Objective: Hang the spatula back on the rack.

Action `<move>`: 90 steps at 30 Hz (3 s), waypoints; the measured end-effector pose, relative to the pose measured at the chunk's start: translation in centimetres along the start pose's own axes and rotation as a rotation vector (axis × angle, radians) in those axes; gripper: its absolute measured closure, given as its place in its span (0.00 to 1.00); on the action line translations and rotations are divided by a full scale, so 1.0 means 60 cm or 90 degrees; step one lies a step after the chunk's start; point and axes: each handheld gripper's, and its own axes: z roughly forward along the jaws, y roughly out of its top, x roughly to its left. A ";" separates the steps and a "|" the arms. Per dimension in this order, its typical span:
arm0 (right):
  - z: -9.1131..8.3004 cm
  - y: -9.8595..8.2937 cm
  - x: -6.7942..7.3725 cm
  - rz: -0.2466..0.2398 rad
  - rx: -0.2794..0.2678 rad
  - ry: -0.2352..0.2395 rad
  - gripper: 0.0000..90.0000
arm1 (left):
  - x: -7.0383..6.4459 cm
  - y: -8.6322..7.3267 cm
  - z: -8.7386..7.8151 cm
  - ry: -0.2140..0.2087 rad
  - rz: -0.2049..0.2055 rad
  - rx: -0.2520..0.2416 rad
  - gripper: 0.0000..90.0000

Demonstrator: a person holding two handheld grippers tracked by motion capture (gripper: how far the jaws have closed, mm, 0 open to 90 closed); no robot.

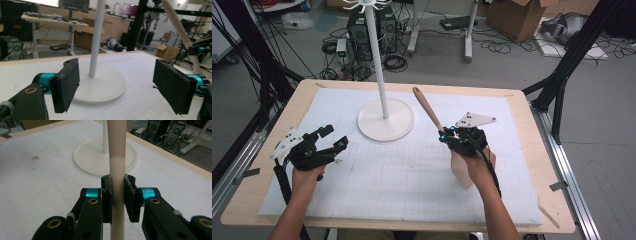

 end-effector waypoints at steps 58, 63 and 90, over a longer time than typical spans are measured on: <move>0.065 0.039 0.146 -0.061 -0.084 0.043 0.87 | -0.112 0.135 0.165 -0.205 0.037 0.080 0.69; 0.061 0.041 0.152 -0.056 -0.086 0.028 0.86 | -0.116 0.145 0.168 -0.226 0.021 0.082 0.72; 0.049 0.066 0.098 -0.143 -0.141 0.222 0.56 | -0.144 0.196 0.159 -0.370 0.062 0.090 0.82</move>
